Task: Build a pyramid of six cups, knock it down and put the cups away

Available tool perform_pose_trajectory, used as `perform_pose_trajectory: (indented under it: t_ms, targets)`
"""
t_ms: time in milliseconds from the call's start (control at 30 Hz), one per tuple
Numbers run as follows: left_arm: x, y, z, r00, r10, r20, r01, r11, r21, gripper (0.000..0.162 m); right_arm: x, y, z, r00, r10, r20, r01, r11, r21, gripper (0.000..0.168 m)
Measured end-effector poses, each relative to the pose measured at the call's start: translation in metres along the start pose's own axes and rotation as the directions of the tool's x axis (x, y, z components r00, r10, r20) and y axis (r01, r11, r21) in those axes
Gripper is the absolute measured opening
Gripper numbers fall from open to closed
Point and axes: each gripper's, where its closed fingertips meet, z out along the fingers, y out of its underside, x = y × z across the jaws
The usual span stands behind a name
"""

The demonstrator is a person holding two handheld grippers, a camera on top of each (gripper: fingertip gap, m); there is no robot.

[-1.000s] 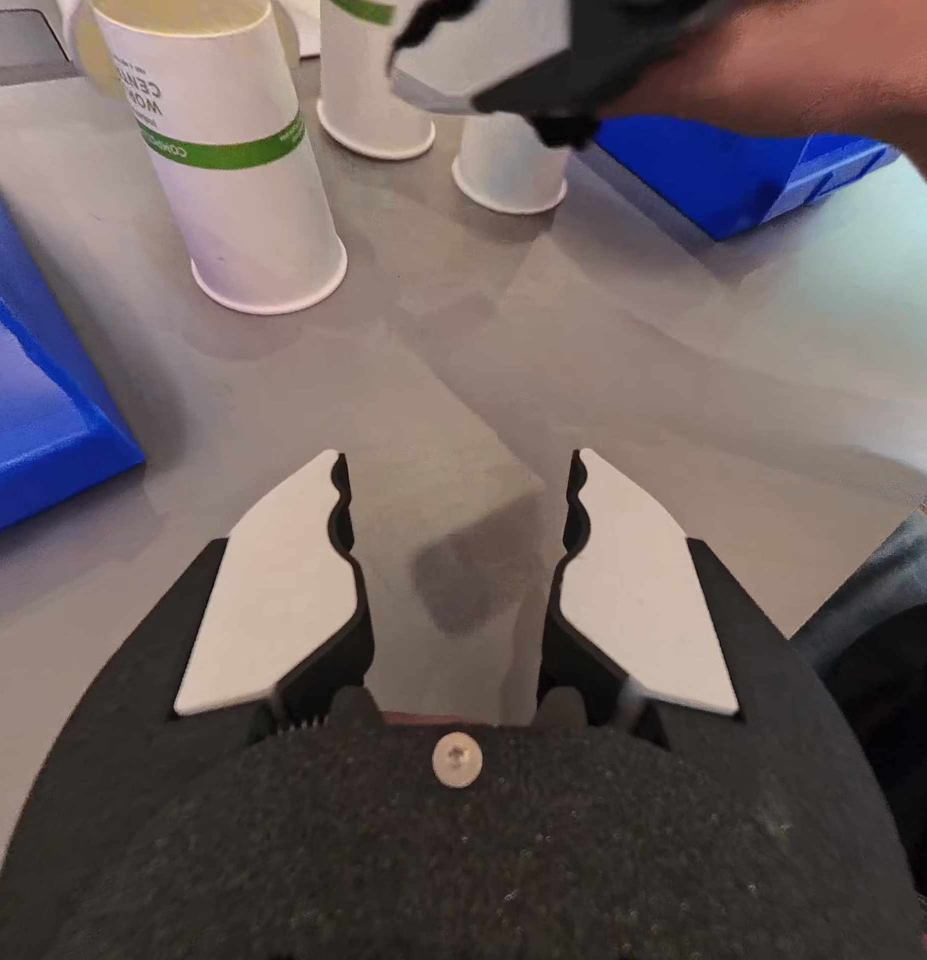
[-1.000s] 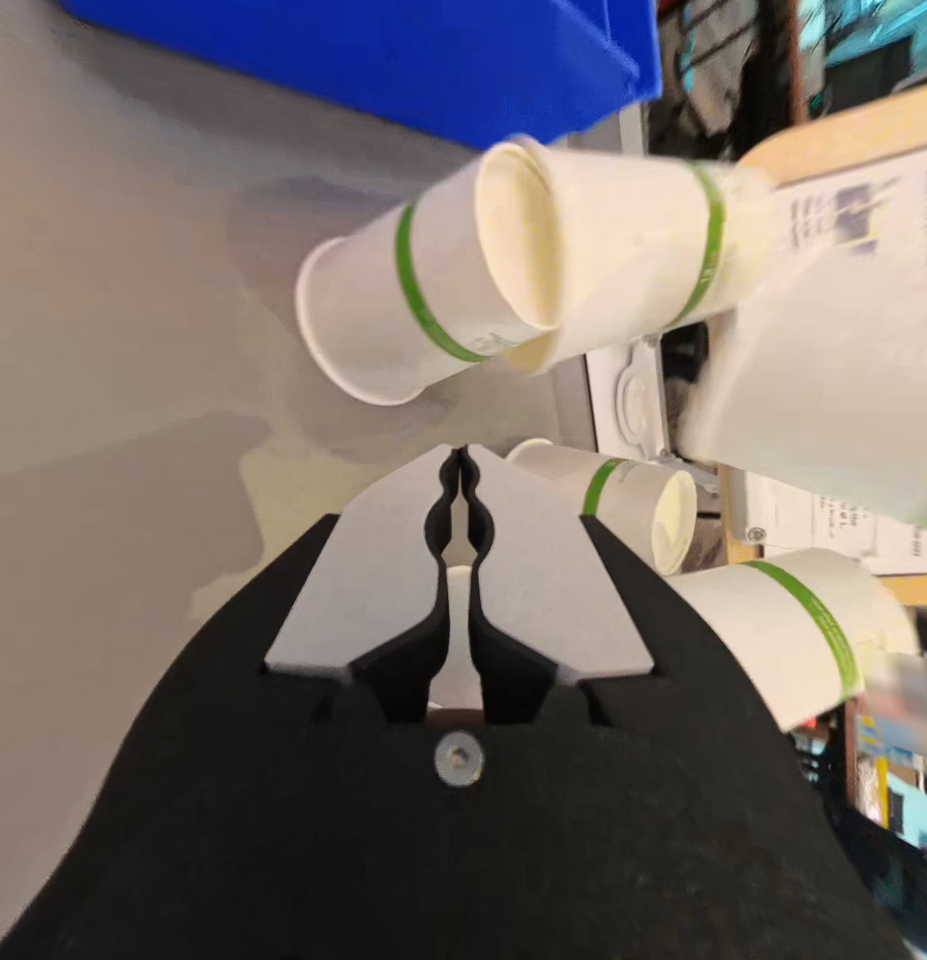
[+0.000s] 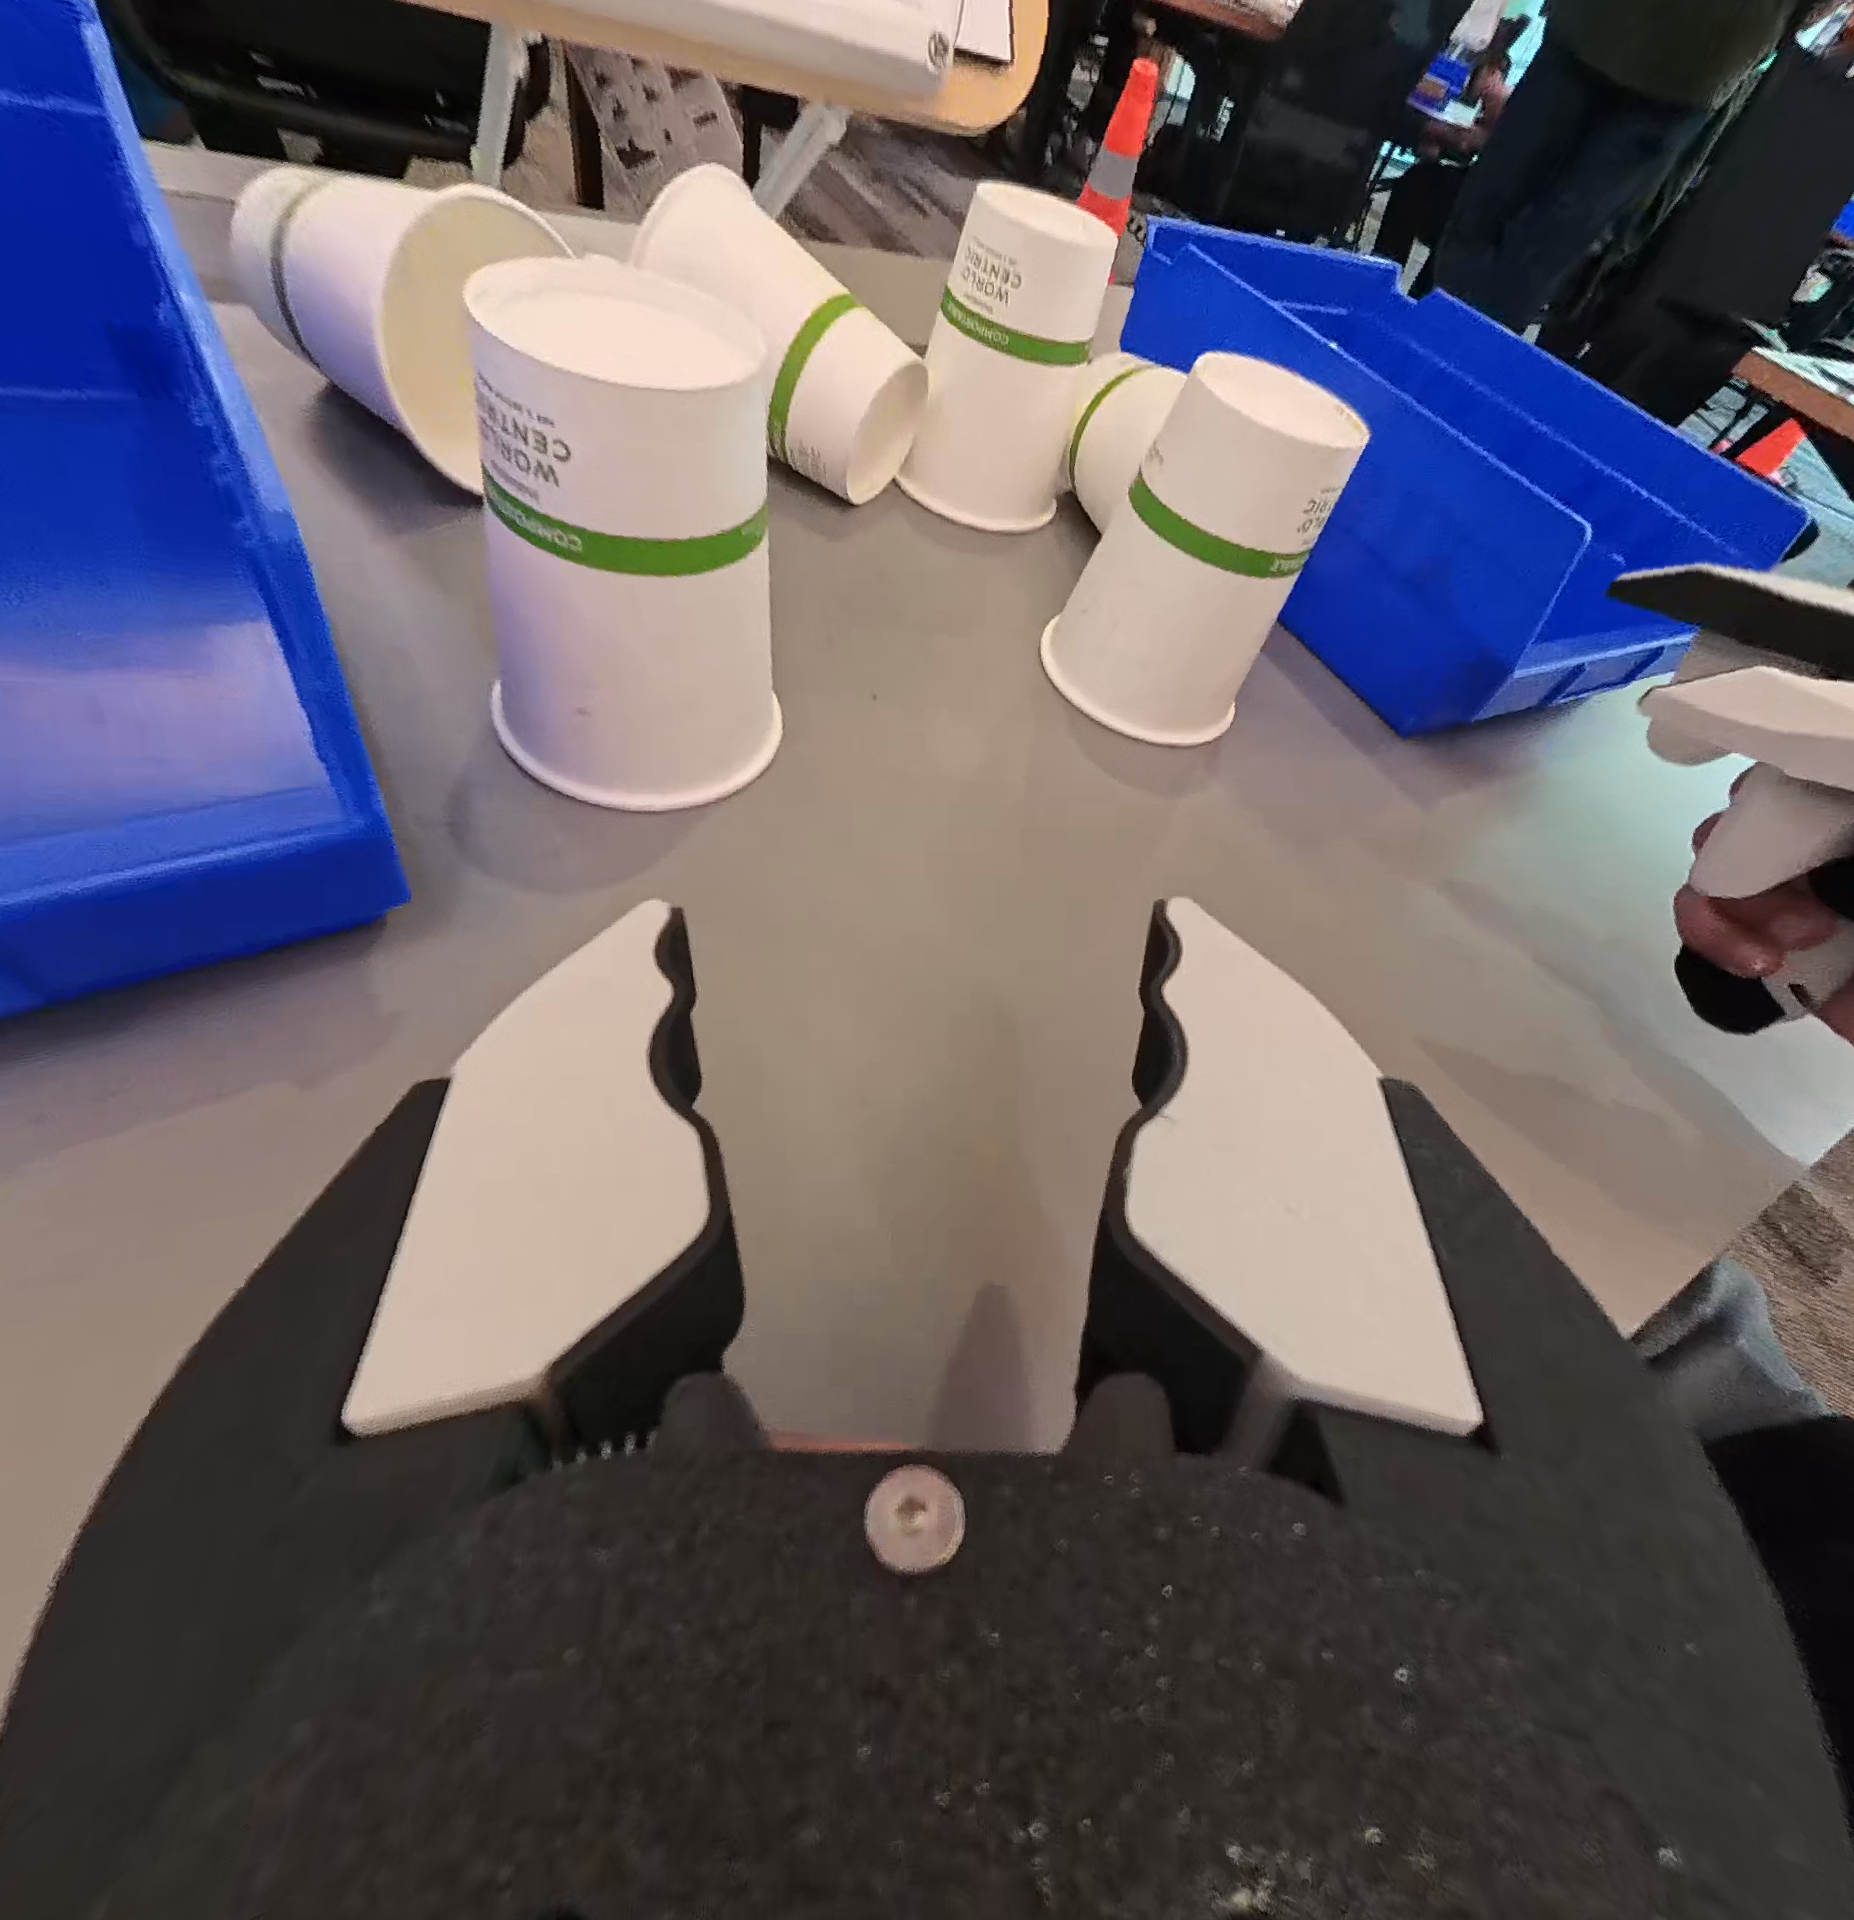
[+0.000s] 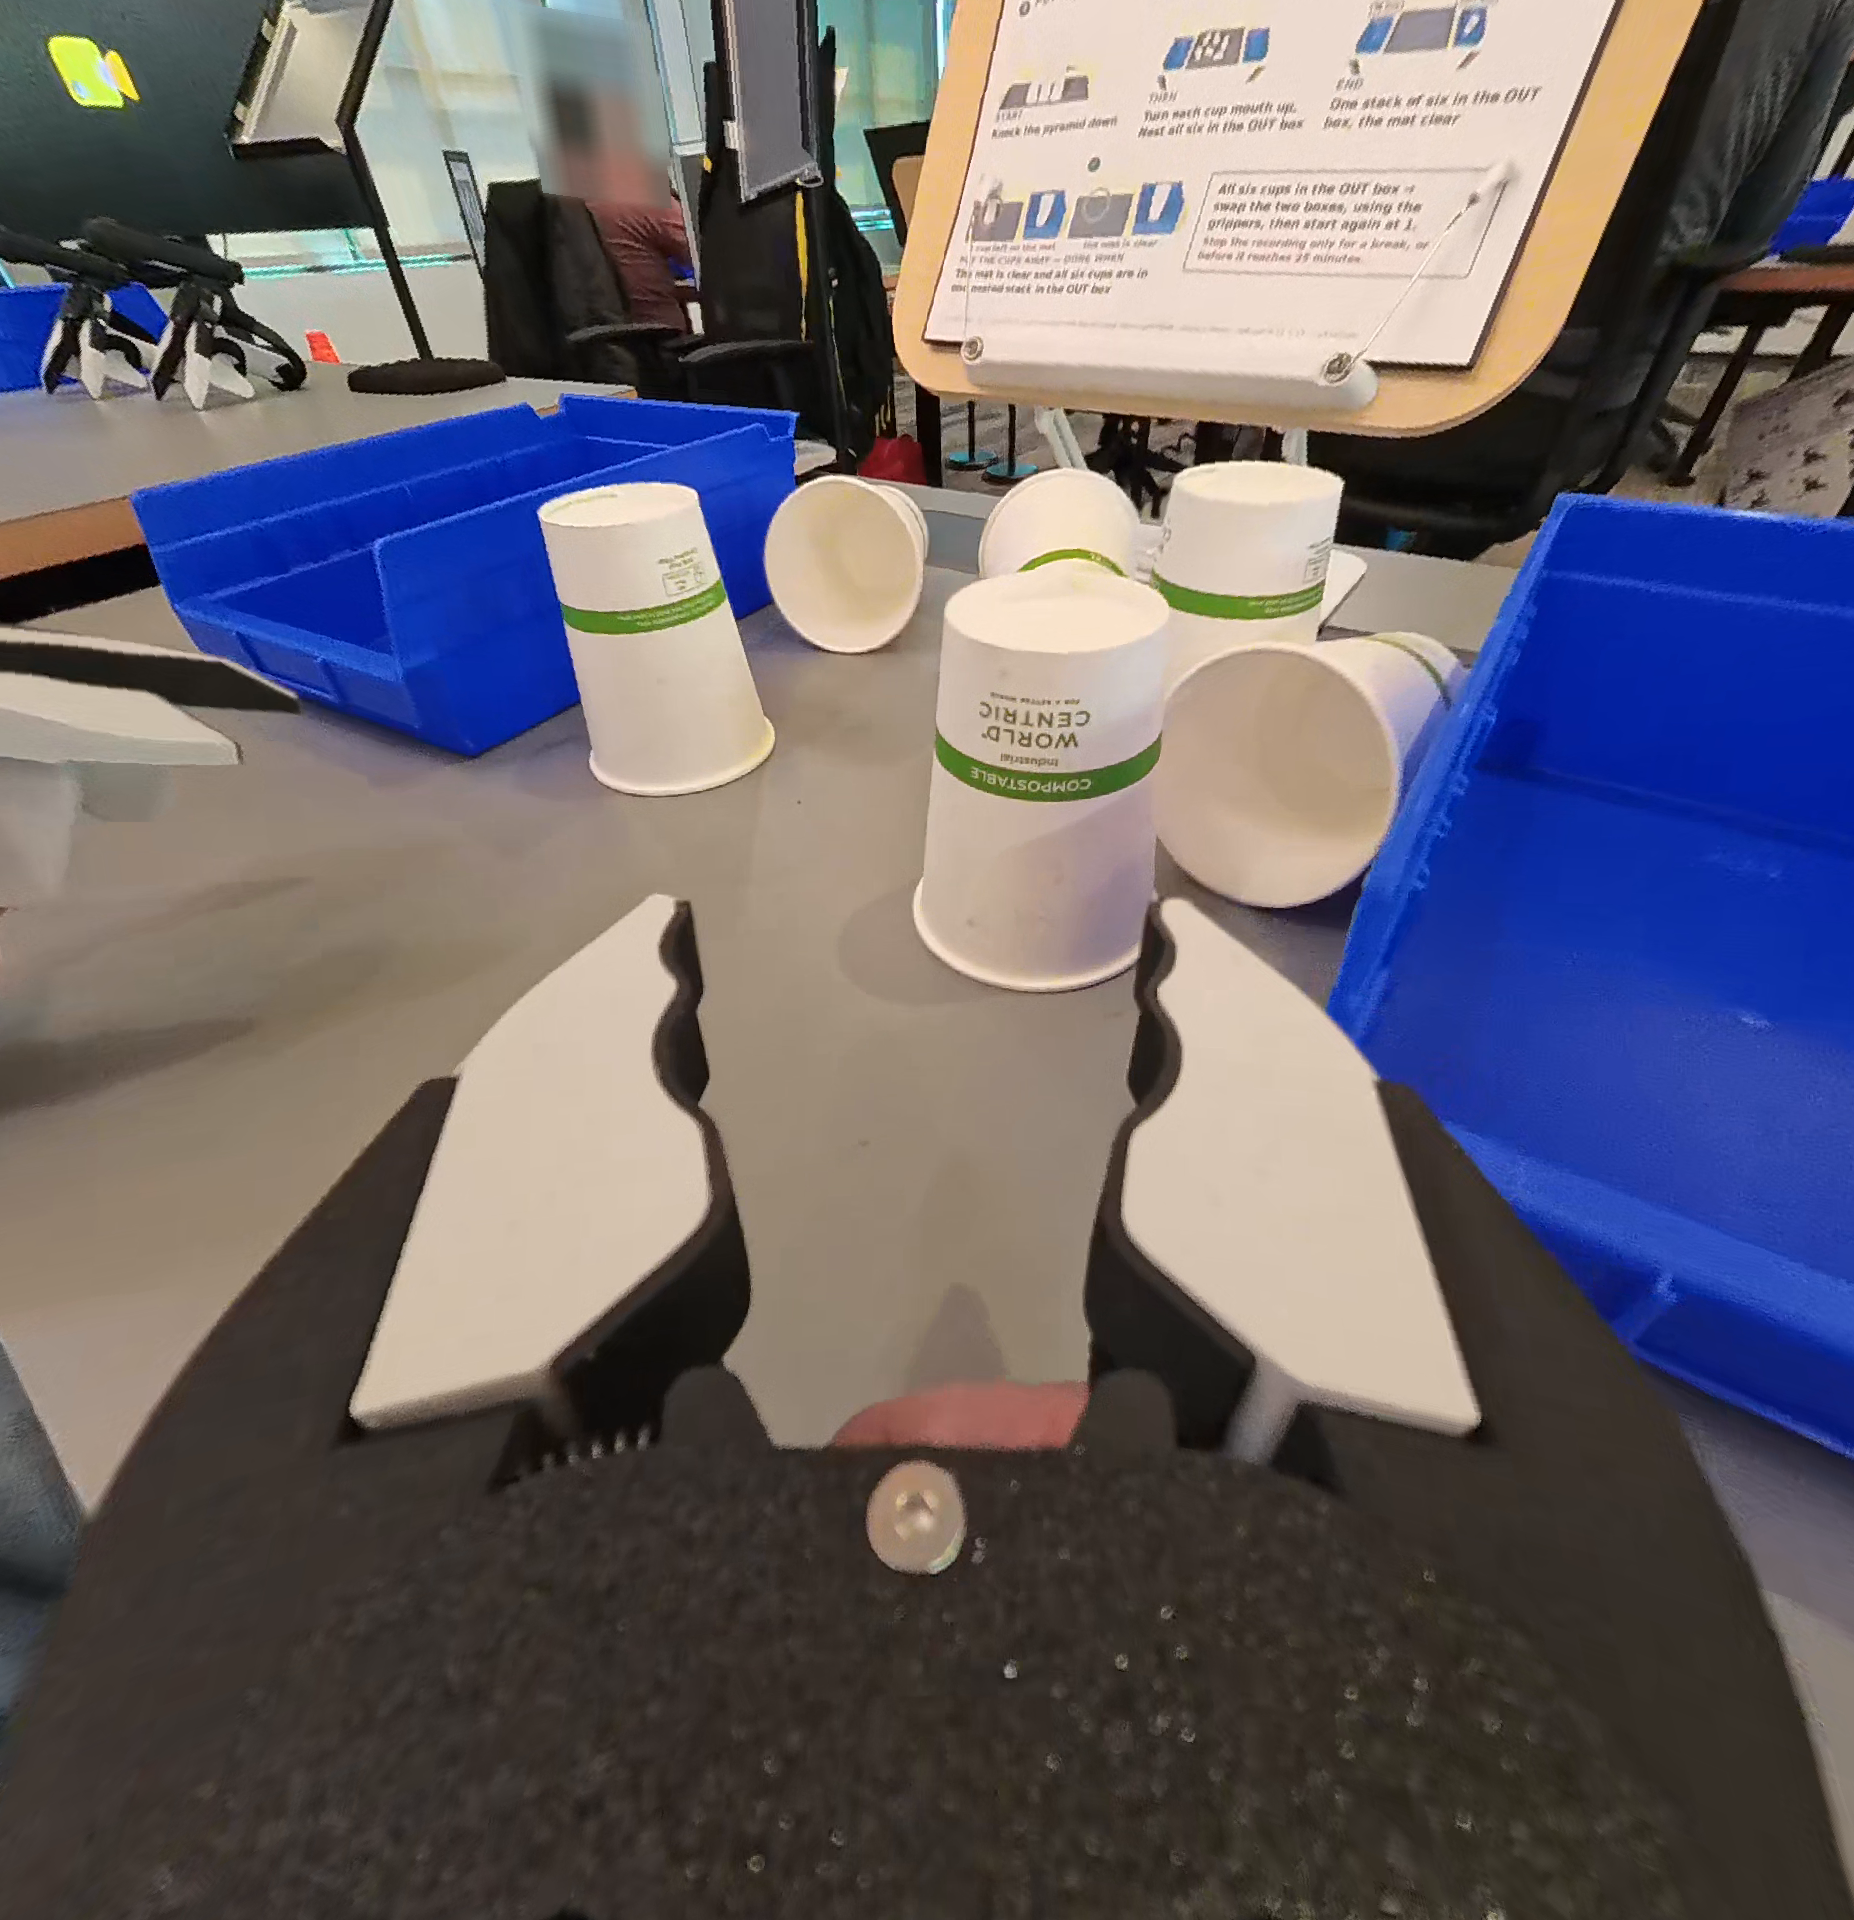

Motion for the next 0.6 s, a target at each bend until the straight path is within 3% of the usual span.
perform_pose_trajectory:
  t_ms: [167,600]
  targets:
    - [0.004,-0.006,-0.002,0.998,0.059,0.018,-0.060,0.997,0.046,0.084,-0.008,0.007,-0.001,0.999,0.031,0.025,-0.030,0.999,-0.013,0.079]
    - [0.020,0.007,0.002,0.992,0.126,-0.016,-0.127,0.992,-0.009,0.086,-0.021,0.011,-0.001,0.999,-0.032,0.036,0.033,0.999,-0.026,0.076]
